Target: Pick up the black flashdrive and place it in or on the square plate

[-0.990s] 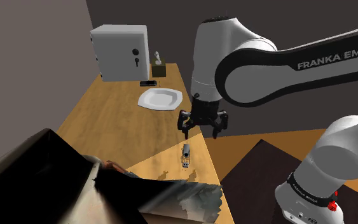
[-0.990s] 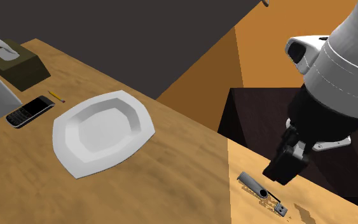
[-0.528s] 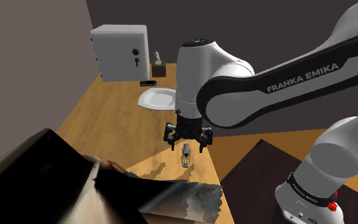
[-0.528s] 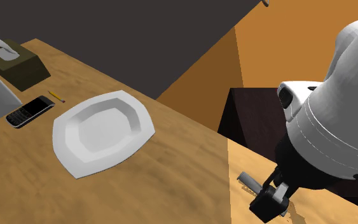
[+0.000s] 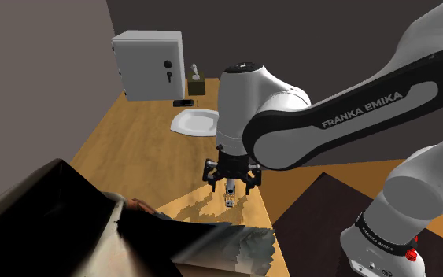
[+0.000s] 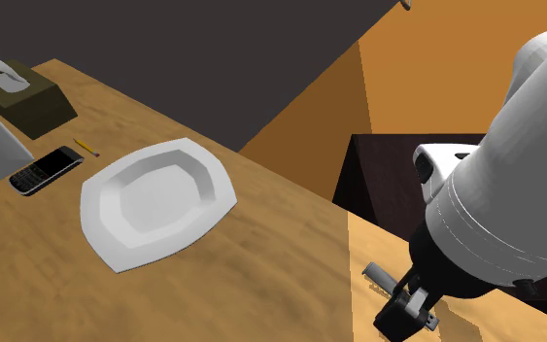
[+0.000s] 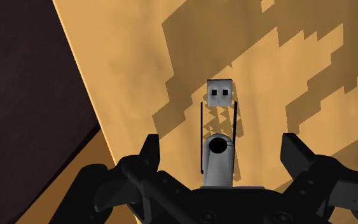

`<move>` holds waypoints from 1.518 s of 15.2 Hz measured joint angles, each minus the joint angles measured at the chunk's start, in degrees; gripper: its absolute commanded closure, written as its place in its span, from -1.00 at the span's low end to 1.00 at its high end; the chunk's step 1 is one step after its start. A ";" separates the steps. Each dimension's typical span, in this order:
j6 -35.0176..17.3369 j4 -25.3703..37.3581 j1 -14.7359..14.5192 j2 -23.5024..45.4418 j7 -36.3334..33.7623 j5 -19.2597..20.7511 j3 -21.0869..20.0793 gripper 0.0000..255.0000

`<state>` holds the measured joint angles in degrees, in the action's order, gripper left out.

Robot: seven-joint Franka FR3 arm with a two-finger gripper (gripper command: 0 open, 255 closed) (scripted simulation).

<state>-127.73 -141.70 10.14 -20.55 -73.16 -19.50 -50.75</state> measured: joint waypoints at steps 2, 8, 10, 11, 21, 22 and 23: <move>-0.05 -0.01 0.02 0.03 -0.01 0.01 -0.02 -1.00; 0.63 0.12 0.01 -0.16 0.01 0.09 0.08 1.00; 0.54 0.11 0.02 -0.14 0.02 0.10 0.06 1.00; 0.42 0.09 0.01 -0.12 0.02 0.09 0.04 1.00; 5.43 2.46 -1.09 -3.21 1.00 -0.80 2.52 1.00; 6.25 3.04 -1.08 -3.46 1.09 -0.71 2.84 1.00; 7.09 3.59 -1.16 -3.78 1.10 -0.71 3.13 1.00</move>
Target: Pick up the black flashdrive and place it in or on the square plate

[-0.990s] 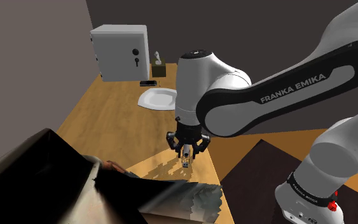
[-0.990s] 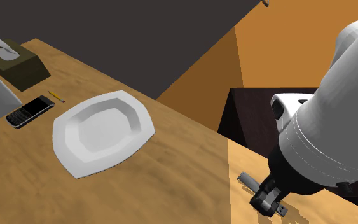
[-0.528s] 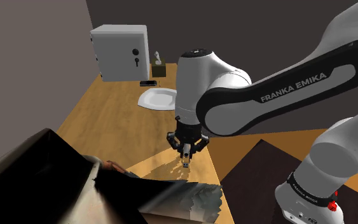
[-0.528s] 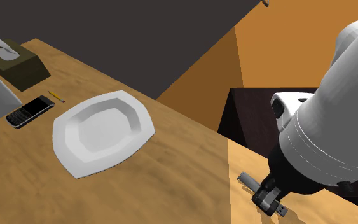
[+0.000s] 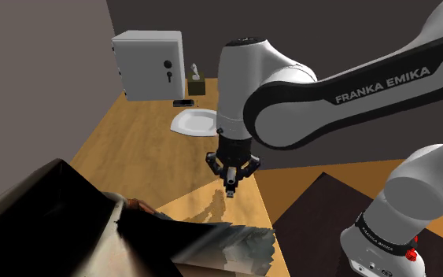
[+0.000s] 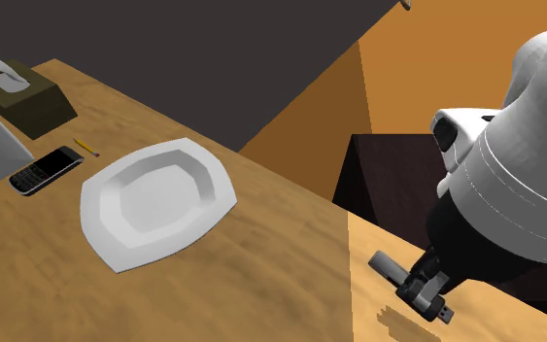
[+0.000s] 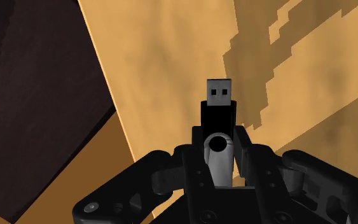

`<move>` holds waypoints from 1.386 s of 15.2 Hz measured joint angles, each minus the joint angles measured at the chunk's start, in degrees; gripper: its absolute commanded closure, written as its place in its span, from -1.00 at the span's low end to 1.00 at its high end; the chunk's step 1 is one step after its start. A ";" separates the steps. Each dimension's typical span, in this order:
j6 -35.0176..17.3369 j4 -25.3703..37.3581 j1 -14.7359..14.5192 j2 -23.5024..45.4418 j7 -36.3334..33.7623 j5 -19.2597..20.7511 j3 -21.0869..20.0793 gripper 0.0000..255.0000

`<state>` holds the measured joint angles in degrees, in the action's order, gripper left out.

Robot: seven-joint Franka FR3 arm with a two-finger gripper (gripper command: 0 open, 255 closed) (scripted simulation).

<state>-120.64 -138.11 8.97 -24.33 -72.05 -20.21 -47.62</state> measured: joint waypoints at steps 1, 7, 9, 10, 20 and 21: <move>0.87 0.47 -0.11 -0.41 0.11 -0.03 0.37 1.00; 6.04 3.61 -0.60 -2.49 0.49 0.01 2.42 1.00; 6.97 4.73 -0.10 -2.18 0.92 0.58 2.98 1.00; 6.77 5.47 0.76 -1.06 1.34 1.38 3.08 1.00; 5.99 18.62 10.41 16.26 3.21 14.18 3.06 1.00; 6.22 20.70 11.05 18.71 2.75 16.02 2.90 1.00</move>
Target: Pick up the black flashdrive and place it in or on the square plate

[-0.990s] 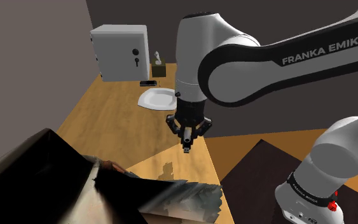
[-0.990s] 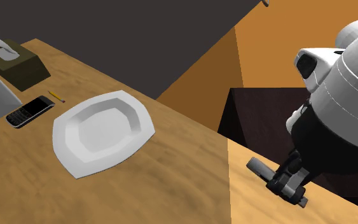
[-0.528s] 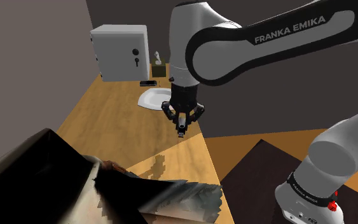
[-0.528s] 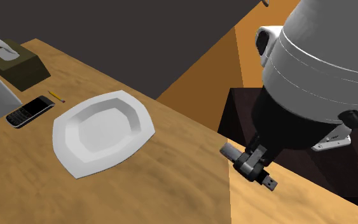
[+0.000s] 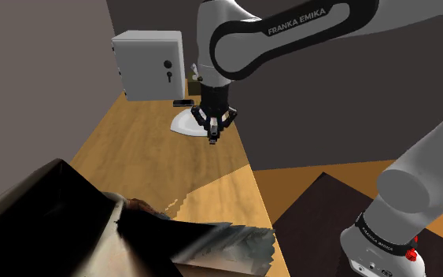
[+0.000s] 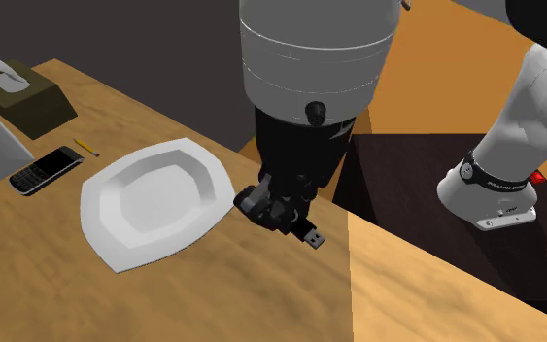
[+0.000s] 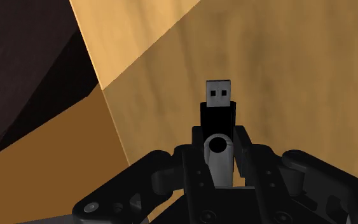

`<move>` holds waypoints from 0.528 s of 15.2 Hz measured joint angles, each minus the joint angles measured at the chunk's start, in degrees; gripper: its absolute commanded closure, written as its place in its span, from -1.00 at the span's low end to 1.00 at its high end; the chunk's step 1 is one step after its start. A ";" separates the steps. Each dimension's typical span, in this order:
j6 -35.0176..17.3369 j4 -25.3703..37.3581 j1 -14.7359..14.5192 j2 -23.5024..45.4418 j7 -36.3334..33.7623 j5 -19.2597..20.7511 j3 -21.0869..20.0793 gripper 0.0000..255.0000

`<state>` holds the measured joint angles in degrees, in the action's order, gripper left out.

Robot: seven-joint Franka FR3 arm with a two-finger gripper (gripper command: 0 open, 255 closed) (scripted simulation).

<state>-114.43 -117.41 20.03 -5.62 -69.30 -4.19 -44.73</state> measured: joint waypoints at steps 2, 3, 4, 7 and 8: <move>0.01 2.99 0.98 4.09 -0.09 3.13 0.29 1.00; 0.42 4.92 1.24 6.24 -0.33 4.77 0.43 1.00; 1.03 7.07 1.38 8.40 -0.57 6.40 0.62 1.00; 2.70 13.31 1.23 14.71 -0.94 10.93 1.60 1.00; 3.38 15.60 1.02 16.83 -0.91 12.35 2.05 1.00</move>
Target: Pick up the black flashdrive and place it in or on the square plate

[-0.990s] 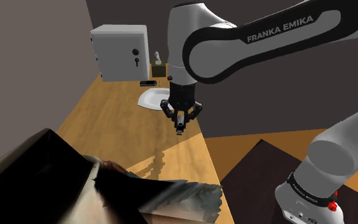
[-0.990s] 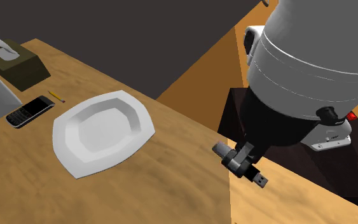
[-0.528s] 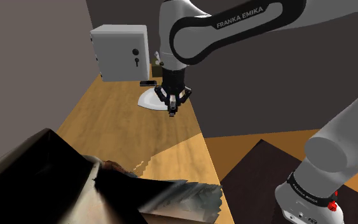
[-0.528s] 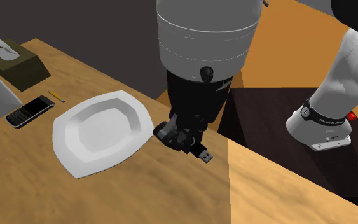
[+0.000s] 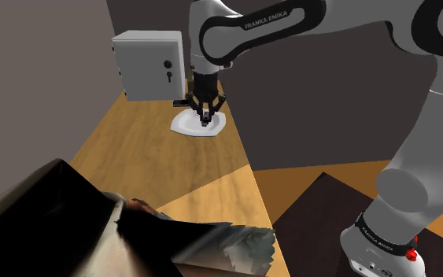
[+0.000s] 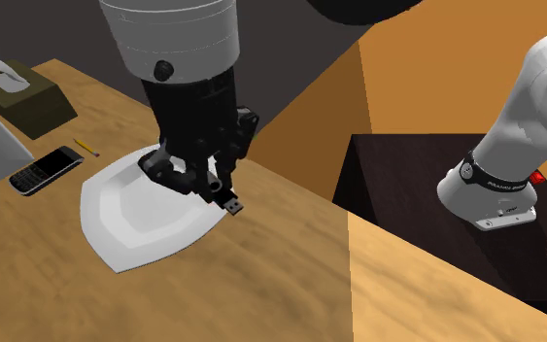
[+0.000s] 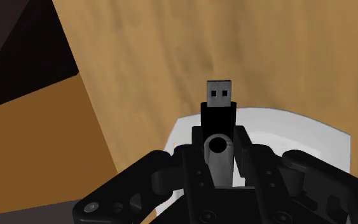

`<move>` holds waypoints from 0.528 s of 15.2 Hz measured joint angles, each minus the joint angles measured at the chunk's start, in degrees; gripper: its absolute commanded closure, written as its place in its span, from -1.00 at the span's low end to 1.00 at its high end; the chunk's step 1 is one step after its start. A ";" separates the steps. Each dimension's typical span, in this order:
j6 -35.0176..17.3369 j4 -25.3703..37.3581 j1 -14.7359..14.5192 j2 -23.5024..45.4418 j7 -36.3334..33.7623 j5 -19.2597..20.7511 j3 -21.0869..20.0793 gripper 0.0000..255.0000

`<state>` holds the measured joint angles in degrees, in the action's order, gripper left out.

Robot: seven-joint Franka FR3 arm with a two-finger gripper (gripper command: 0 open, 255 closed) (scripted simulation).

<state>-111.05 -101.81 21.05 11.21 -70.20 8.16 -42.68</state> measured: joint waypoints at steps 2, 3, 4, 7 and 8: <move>1.82 5.54 -0.92 4.85 0.02 3.08 1.09 1.00; 2.55 8.03 -1.36 7.05 0.23 4.40 1.69 1.00; 3.53 10.84 -2.11 9.30 0.24 5.68 2.24 1.00; 7.05 20.26 -4.63 15.99 0.94 9.00 3.98 1.00; 8.24 23.53 -5.29 18.21 1.63 9.94 4.63 1.00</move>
<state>-102.81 -78.29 15.76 29.42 -68.57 18.10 -38.04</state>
